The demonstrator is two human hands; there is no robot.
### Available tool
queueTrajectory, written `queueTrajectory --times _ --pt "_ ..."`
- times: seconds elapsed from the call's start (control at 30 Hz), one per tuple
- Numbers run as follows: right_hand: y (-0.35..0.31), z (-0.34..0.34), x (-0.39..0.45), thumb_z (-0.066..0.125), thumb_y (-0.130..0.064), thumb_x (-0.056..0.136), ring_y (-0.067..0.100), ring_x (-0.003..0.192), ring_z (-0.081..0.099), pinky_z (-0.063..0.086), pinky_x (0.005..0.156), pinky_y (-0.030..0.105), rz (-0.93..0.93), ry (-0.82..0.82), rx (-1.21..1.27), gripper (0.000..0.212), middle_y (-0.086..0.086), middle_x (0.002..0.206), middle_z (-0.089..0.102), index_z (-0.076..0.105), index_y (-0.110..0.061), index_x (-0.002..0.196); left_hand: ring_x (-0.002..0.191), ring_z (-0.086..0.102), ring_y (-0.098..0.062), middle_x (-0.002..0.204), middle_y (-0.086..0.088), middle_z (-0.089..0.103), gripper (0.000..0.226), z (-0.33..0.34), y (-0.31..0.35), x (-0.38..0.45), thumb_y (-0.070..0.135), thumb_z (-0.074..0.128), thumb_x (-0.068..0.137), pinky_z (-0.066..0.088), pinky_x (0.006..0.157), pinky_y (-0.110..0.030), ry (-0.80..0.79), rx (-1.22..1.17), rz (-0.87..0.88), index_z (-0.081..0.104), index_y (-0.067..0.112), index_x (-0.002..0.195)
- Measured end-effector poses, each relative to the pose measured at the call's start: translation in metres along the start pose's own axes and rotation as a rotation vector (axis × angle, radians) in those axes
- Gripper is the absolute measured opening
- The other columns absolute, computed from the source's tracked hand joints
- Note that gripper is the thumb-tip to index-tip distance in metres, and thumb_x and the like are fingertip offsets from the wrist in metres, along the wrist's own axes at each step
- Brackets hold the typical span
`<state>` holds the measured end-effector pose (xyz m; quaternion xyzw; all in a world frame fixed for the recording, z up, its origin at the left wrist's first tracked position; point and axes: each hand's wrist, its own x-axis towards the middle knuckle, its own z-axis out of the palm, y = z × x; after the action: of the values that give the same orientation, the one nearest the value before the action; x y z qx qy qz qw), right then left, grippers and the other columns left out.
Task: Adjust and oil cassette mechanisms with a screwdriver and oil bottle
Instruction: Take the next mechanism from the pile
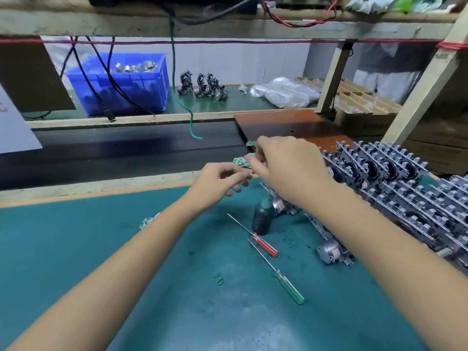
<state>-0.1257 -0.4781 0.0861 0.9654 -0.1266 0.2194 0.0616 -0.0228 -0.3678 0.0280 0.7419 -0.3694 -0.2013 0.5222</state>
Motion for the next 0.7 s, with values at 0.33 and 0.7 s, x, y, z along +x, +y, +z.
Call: queueTrajectory --times 0.33,0.7 --pt "-0.178 0.035 -0.032 0.041 -0.042 0.097 0.028 0.089 0.057 0.028 0.062 0.032 -0.446 -0.387 0.403 0.025 0.005 0.097 0.064 0.044 -0.020 0.086 0.071 0.061 -0.014 0.077 0.009 0.072 0.021 -0.114 -0.051 -0.183 0.005 0.062 0.087 0.044 0.063 -0.015 0.184 0.269 -0.151 0.071 0.023 0.080" --pt "-0.383 0.036 -0.008 0.048 -0.017 0.094 0.022 0.115 0.045 0.041 0.073 0.033 -0.884 -0.194 0.491 0.035 0.004 0.124 0.048 0.042 -0.015 0.129 0.092 0.061 -0.034 0.100 -0.008 0.064 0.041 -0.255 -0.071 -0.327 0.032 0.078 0.074 0.053 0.074 -0.049 0.700 1.197 -0.436 0.064 0.017 0.109"
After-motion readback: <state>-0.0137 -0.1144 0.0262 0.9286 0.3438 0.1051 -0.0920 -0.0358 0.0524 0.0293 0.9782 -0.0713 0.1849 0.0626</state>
